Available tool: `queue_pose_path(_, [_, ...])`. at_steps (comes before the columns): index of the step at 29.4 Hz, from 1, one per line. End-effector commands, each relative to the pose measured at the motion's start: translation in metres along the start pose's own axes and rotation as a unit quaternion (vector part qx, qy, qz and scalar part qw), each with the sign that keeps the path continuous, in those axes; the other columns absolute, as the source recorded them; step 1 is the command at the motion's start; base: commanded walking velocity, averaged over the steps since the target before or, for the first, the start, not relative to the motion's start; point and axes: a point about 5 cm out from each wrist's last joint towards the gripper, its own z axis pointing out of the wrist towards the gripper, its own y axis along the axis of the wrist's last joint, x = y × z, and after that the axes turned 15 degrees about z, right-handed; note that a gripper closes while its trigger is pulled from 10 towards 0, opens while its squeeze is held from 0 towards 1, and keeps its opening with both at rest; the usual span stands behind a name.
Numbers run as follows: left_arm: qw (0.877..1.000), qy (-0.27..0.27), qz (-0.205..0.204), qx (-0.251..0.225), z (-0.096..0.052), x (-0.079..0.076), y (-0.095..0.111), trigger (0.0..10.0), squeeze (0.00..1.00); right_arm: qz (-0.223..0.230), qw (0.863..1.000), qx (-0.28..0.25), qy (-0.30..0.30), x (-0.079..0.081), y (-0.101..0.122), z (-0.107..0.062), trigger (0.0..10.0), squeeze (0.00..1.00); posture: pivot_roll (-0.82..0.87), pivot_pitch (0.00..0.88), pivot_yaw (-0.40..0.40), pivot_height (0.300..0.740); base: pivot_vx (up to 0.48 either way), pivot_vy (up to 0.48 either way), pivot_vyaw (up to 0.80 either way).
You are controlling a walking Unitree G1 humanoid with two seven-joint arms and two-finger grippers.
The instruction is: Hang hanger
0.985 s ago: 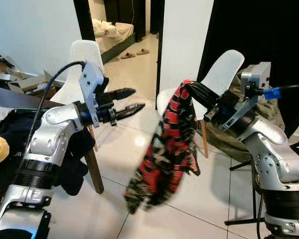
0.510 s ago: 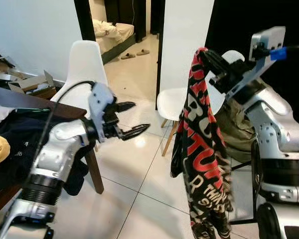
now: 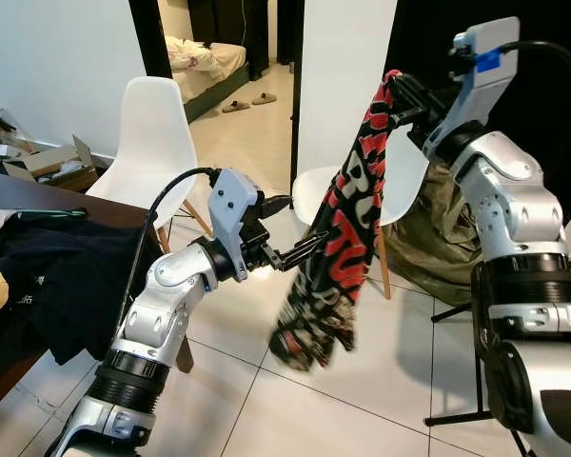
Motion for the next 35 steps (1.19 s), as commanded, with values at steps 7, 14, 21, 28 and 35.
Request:
queue_pose_path(7, [1.000,0.017,0.013,-0.001,0.002,-0.003,0.001,10.0,1.00,-0.014,1.000,-0.020,0.009,0.008,0.013,0.012,0.0,0.00,-0.03,0.000,-0.019,0.740,0.000,0.000,0.00])
queue_pose_path(14, [0.999,0.042,0.025,0.019,0.000,-0.003,-0.008,10.0,1.00,0.062,0.996,-0.040,0.055,0.022,0.020,0.018,0.0,0.00,-0.03,0.000,-0.022,0.740,0.000,0.000,0.00])
queue_pose_path(21, [0.998,0.033,0.033,0.052,0.000,-0.018,-0.029,10.0,0.00,0.099,0.988,-0.068,0.094,0.034,0.035,0.021,0.0,0.00,-0.05,0.000,-0.021,0.740,0.000,0.000,0.00])
queue_pose_path(28, [0.997,0.049,0.010,0.057,0.003,-0.025,-0.043,10.0,0.00,0.126,0.972,-0.119,0.155,0.049,0.068,0.012,0.0,0.00,-0.07,0.000,-0.008,0.740,0.000,0.000,0.00])
queue_pose_path(35, [0.997,0.064,0.008,0.045,0.013,-0.020,-0.040,10.0,0.00,0.133,0.966,-0.135,0.177,0.055,0.079,0.006,0.0,0.00,-0.09,0.000,0.004,0.740,0.000,0.000,0.00])
